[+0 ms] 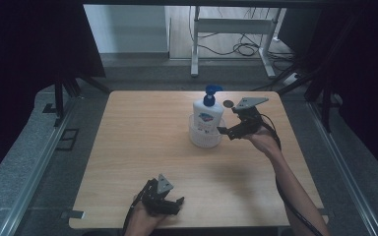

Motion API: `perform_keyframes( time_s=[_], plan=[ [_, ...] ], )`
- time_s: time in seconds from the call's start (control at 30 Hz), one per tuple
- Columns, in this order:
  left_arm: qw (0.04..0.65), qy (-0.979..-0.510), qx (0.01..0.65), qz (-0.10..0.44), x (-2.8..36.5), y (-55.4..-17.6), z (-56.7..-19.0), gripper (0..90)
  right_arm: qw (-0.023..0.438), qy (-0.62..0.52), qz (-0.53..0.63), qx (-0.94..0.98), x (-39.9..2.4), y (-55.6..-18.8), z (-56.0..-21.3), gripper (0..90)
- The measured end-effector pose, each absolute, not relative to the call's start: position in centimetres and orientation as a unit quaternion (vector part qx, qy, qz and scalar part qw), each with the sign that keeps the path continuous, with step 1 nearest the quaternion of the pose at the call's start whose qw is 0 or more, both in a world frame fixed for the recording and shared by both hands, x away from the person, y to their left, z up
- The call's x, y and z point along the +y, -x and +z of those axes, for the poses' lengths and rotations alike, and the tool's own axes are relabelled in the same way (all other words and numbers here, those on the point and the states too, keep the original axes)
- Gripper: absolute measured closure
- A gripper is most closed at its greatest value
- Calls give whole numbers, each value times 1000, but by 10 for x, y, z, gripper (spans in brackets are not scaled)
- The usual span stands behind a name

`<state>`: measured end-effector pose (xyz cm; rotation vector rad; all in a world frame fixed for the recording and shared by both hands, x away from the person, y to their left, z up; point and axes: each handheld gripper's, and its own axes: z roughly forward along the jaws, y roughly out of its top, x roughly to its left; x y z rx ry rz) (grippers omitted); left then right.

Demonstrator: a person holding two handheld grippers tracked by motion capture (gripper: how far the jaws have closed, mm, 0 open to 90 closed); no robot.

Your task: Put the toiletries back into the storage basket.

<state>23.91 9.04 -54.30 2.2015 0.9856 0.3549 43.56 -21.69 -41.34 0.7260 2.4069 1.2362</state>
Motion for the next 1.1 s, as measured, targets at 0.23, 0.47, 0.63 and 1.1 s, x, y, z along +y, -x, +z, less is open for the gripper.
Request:
perform_keyframes(
  time_s=[0.23,0.47,0.63,1.1],
  plan=[
    [345,-847,380,136,90,-239,-543,124,165,-262,434,846,-222,-429,-421,0],
    [345,-847,380,136,90,-239,-543,124,165,-262,433,847,-225,-420,-425,0],
    [345,-847,380,136,90,-239,-543,124,166,-258,432,848,-225,-414,-425,0],
    [345,-848,379,136,90,-239,-543,124,165,-260,425,851,-229,-396,-432,0]
  ],
)
